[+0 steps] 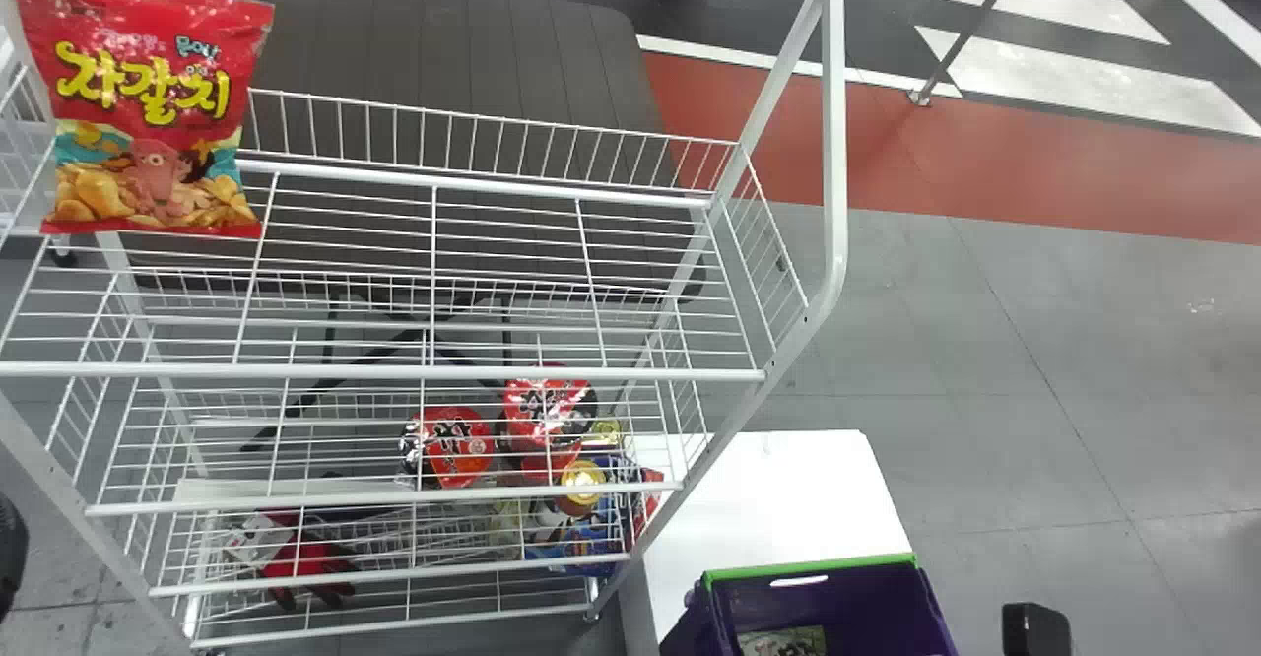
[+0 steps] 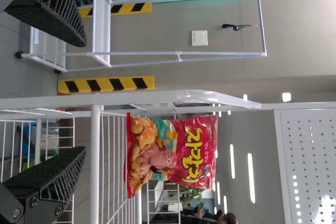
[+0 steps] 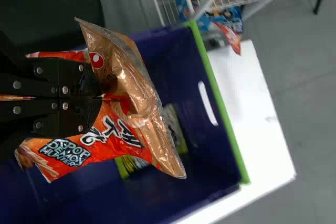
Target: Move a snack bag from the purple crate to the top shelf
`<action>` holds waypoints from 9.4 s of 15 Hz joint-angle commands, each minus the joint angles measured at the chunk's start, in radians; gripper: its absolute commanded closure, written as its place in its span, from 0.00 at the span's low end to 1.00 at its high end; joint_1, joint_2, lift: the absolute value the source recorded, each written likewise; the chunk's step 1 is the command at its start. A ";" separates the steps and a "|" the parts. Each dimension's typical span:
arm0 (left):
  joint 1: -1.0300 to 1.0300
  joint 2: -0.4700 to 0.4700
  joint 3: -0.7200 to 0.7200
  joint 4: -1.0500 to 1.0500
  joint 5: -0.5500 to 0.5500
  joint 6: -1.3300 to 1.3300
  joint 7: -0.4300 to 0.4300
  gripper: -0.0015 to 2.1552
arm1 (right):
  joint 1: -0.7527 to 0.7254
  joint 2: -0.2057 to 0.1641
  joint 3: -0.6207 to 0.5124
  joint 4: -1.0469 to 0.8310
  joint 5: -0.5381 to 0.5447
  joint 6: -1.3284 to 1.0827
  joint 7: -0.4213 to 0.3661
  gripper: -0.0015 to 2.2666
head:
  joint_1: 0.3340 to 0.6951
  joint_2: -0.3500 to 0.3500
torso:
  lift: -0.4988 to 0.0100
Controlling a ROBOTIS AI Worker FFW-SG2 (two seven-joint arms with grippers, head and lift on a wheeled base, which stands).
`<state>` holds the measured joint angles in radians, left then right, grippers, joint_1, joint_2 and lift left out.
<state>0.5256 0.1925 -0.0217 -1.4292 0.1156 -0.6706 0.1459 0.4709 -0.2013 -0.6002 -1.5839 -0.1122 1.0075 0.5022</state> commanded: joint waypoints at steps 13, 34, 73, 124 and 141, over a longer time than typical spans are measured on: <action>0.002 0.007 0.014 -0.007 -0.001 0.004 0.003 0.05 | 0.015 0.202 0.103 -0.837 -0.205 0.514 -0.103 0.99 | 1.00 0.51 | 0.98; 0.033 0.016 0.025 -0.037 -0.002 0.020 0.003 0.06 | -0.469 0.202 0.405 -0.878 -0.455 0.565 -0.490 0.99 | 1.00 0.81 | 0.98; 0.034 0.013 0.035 -0.010 0.006 -0.023 -0.003 0.06 | -0.566 0.202 0.772 -0.153 -0.727 -0.674 -0.594 0.99 | 1.00 0.92 | 0.98; 0.010 0.021 0.086 0.079 0.016 -0.152 -0.154 0.05 | -0.934 0.202 1.079 0.226 -0.893 -0.631 -1.094 0.99 | 1.00 1.00 | 0.98; 0.013 0.021 0.086 0.078 0.015 -0.165 -0.155 0.05 | -0.946 0.202 1.019 0.228 -0.877 -0.401 -0.998 0.08 | 1.00 1.00 | 0.98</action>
<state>0.5382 0.2122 0.0644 -1.3514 0.1304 -0.8350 -0.0092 -0.4750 0.0000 0.4209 -1.3552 -0.9910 0.5894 -0.4967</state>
